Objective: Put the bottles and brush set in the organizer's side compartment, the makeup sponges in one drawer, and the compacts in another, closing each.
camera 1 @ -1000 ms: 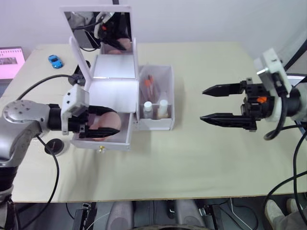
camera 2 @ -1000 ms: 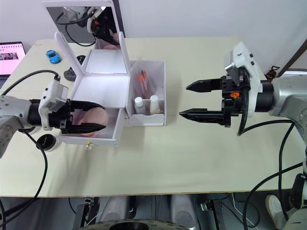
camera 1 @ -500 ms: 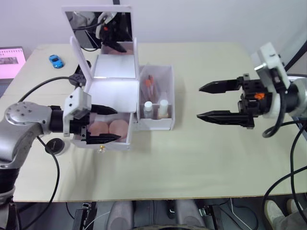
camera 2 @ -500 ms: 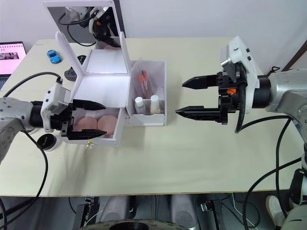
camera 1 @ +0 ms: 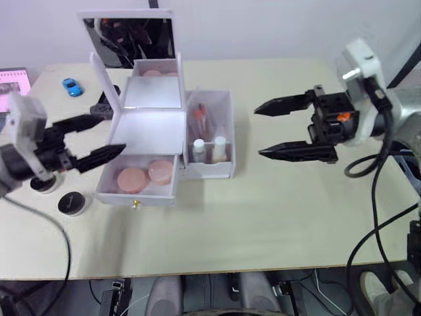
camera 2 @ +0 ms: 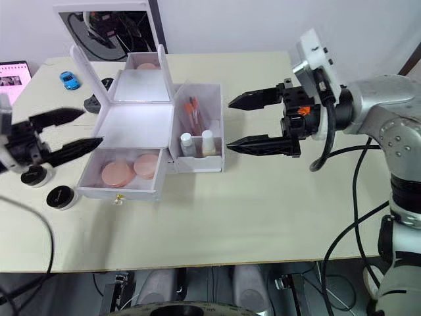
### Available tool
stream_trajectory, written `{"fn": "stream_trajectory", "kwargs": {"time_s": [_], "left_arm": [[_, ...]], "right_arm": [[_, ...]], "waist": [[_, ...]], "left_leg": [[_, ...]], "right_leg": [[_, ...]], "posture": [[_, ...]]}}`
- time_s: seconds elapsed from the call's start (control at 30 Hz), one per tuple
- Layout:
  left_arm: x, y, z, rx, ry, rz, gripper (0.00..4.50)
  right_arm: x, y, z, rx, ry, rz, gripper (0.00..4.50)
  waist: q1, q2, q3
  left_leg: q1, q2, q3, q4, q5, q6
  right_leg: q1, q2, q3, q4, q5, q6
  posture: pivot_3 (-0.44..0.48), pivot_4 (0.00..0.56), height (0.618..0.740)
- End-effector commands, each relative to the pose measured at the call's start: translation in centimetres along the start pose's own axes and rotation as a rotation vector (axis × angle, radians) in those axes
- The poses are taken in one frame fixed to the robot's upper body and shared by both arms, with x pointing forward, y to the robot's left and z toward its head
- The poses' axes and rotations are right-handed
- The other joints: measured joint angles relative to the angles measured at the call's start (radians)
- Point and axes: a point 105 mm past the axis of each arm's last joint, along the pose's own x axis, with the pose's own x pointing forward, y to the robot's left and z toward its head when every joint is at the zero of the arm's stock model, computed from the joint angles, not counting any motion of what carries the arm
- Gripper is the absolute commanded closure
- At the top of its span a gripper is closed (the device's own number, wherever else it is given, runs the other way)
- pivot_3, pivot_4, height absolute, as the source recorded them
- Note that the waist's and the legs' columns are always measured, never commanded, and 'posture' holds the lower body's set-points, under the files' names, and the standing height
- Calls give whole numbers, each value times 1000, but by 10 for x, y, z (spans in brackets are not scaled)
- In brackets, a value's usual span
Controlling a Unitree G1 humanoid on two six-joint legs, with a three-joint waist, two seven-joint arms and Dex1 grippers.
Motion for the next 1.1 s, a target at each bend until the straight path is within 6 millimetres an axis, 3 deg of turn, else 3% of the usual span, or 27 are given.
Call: {"fn": "stream_trajectory", "kwargs": {"time_s": [0.03, 0.13, 0.33, 0.37, 0.5, 0.63, 0.8, 1.1], "left_arm": [[-25, -13, 10, 48, -14, 93, 23], [-45, -20, -5, 9, 4, 232, 940], [-63, -46, -39, -59, -15, 371, 4095], [-63, -51, -46, -64, -12, 390, 4449], [-64, -64, -72, -85, -4, 462, 4449], [-53, -72, -88, -99, -8, 464, 4449], [-29, -69, -97, -97, -41, 463, 4449], [13, -58, -93, -67, -101, 403, 4449]], "right_arm": [[5, -11, 9, -94, -6, -1, 0], [10, -20, 3, -143, 52, -7, 0], [12, -16, -2, -119, 125, 56, 0], [12, -16, -3, -104, 130, 53, 0], [6, -15, -12, -12, 170, 24, 0], [-3, -5, -21, 46, 175, 18, 0], [-18, 9, -30, -17, 98, -14, 0], [-33, 10, -45, -7, 114, -126, 0]], "waist": [[3, -1, 0], [11, -1, 0], [11, -2, 0], [10, -2, -1], [11, -3, -2], [13, -5, -2], [13, -5, -3], [12, -4, -3]], "left_leg": [[0, 0, 0, 1, 0, 0], [0, 0, 0, 2, 0, 0], [-4, 0, -1, 11, 0, -1], [-4, 0, -1, 12, 0, -1], [-3, -1, 0, 13, 0, -1], [-3, -1, -1, 13, -1, -1], [-4, -1, -1, 12, -1, -1], [-2, 0, -1, 12, 0, 0]], "right_leg": [[0, 0, 0, 0, 0, 0], [1, 0, 0, 0, 0, 0], [2, 0, 1, 0, -1, 1], [2, 0, 1, 0, -1, 1], [2, 0, 2, 0, -1, 1], [2, 0, 2, 0, -1, 1], [2, 0, 2, -1, -1, 1], [2, 1, 2, 1, -1, 1]], "posture": [[0, 150, 726], [0, 150, 726], [0, 150, 726], [0, 150, 726], [0, 150, 726], [0, 150, 726], [0, 150, 726], [0, 150, 726]]}}
